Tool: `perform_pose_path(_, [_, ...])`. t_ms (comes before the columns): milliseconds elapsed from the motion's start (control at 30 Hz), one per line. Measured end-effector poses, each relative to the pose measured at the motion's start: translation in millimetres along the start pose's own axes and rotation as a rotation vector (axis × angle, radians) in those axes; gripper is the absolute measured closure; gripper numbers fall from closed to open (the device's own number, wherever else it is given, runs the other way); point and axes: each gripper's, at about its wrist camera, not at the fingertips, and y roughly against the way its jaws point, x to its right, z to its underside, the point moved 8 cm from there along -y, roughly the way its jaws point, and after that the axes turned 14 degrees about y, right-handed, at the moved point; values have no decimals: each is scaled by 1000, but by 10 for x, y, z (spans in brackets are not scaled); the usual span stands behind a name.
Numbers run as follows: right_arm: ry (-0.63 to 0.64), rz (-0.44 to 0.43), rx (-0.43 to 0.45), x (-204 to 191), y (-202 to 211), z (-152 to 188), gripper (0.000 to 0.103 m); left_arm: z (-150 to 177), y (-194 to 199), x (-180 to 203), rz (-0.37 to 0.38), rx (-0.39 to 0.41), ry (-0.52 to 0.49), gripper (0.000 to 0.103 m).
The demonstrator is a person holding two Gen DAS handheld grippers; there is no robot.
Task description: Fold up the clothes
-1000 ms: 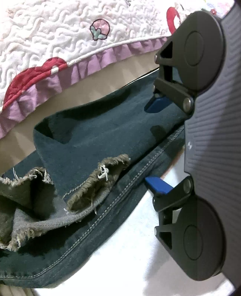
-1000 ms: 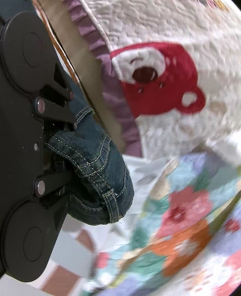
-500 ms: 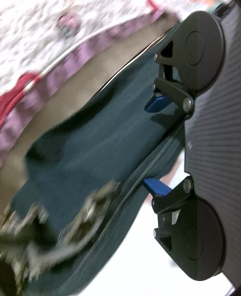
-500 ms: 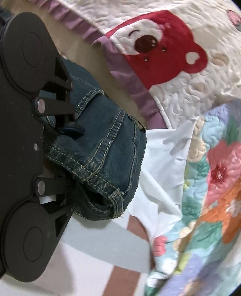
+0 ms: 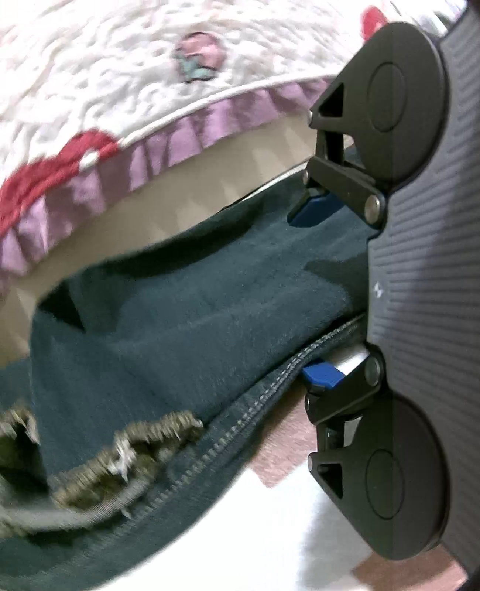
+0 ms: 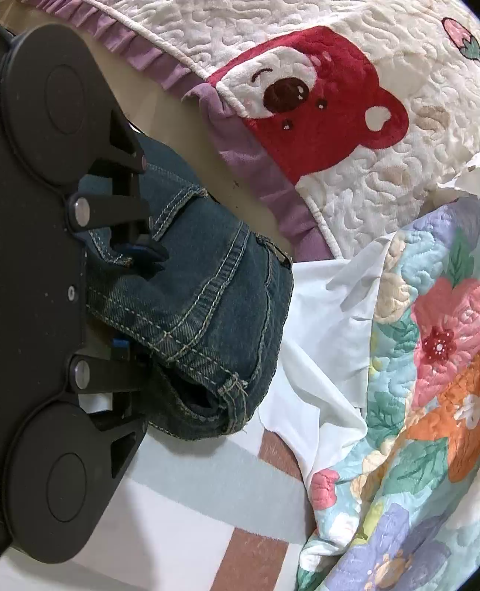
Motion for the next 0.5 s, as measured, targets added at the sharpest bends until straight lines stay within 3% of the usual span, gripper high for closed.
perform_pose_path(33, [-4,-10,-2,-8,9,-3,53,7,0,13,-11,10,-43,47])
perform_pose_path(67, [-8,-22,-1,-20,22,-7,52,-2,-8,14,-30,20,-85,75])
perform_pose_path(100, [-8,-43,6,-43,51,-12,52,-11,-16,15,-49,29,-128,82])
perform_pose_path(167, [2,-73,13,-71,101,-15,52,-35,-31,12,-79,42,-185,82])
perform_pose_path(267, [-9,-71,-4,-62,41,-3,51,-84,-68,-3,-94,28,-115,79])
perform_pose_path(333, [-34,-56,-21,-58,-59,5,46,-87,-92,15,-57,30,-68,69])
perform_pose_path(367, [-55,-56,-28,-92,-130,1,46,-82,-103,29,-27,33,-44,55])
perform_pose_path(400, [-55,-49,-30,-115,-169,-33,52,-66,-110,56,-22,36,-66,51])
perform_pose_path(433, [-54,-41,-32,-139,-208,-67,67,-31,-114,103,-63,37,-169,54])
perform_pose_path(467, [-54,-34,-33,-162,-248,-101,75,1,-116,151,-104,37,-272,82])
perform_pose_path(500, [-49,-29,-32,-192,-270,-145,82,33,-102,200,-137,39,-375,85])
